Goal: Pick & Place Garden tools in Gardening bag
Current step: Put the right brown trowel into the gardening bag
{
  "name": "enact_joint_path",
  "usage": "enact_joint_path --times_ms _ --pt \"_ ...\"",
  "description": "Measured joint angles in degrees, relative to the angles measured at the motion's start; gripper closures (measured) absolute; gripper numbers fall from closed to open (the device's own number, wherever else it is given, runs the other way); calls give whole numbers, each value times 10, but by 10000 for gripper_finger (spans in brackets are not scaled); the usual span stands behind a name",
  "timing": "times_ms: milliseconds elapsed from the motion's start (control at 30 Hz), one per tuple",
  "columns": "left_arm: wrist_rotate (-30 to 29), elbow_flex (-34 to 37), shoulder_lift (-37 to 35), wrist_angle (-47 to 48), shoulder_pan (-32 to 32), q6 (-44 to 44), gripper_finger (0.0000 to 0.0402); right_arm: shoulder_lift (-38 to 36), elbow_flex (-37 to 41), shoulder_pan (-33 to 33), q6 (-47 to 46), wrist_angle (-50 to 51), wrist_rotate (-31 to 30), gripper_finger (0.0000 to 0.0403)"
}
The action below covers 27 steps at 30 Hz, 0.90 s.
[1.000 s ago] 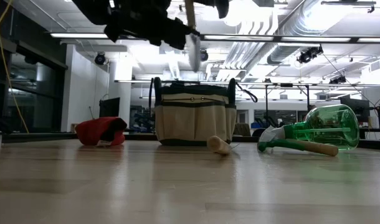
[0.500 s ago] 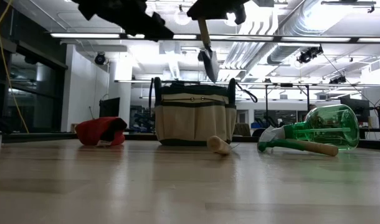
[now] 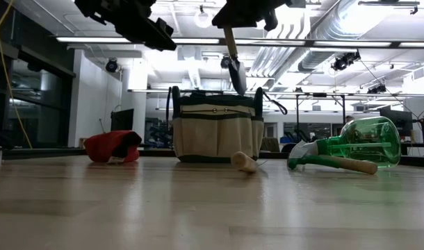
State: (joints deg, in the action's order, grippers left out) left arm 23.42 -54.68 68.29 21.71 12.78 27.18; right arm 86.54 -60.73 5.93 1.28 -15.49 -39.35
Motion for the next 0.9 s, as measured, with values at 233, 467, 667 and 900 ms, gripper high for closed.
enact_joint_path --times_ms 233,467,667,900 --pt "5 3 0 7 0 7 249 0 24 0 0 -35 -7 347" --pt "23 88 -17 -89 19 -14 249 1 59 -1 27 -105 -28 347" --pt "73 160 -53 -191 56 -49 249 1 73 -4 60 -152 -23 347" --pt "94 228 -92 -276 71 -82 249 1 94 -19 65 -175 4 347"
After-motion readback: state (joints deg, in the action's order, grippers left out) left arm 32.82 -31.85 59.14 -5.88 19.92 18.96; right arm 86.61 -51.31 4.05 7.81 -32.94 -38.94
